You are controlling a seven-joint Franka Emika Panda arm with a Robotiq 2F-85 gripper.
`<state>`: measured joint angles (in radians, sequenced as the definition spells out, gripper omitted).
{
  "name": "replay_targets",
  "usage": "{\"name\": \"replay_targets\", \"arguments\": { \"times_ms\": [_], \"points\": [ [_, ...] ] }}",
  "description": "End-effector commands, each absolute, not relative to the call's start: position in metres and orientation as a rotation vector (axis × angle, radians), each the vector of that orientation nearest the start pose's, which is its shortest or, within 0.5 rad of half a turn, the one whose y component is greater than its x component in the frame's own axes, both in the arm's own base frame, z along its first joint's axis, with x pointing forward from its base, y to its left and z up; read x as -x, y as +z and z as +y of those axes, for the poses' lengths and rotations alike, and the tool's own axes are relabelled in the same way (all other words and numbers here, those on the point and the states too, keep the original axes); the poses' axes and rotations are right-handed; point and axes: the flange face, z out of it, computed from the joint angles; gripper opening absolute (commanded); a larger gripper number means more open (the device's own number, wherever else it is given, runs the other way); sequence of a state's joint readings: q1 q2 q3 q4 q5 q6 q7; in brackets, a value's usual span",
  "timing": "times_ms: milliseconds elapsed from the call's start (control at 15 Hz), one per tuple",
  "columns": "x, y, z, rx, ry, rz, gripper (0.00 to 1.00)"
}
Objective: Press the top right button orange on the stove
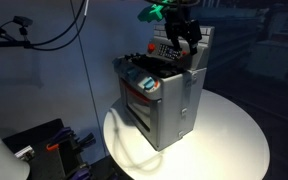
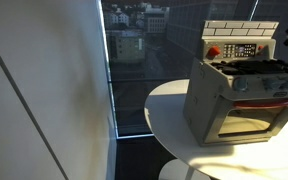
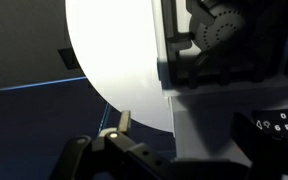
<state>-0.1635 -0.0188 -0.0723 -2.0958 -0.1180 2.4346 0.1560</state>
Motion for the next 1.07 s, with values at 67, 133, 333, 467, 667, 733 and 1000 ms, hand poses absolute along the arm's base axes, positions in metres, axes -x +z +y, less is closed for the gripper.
{"name": "replay_targets", "arguments": {
  "times_ms": [67, 133, 333, 467, 667, 733, 1000],
  "points": [
    [-0.588, 0.465, -0.131, 3.153, -0.571, 0.475, 1.0],
    [-0.592, 0.463, -0.129, 3.151, -0.569, 0.471, 1.0],
    [-0.602, 0.459, -0.123, 3.146, -0.561, 0.455, 1.0],
    [-0.607, 0.456, -0.121, 3.145, -0.558, 0.449, 1.0],
    [-0.612, 0.453, -0.12, 3.148, -0.555, 0.444, 1.0],
    [-0.613, 0.452, -0.12, 3.147, -0.558, 0.439, 1.0],
    [-0.616, 0.45, -0.119, 3.145, -0.564, 0.422, 1.0]
  ]
}}
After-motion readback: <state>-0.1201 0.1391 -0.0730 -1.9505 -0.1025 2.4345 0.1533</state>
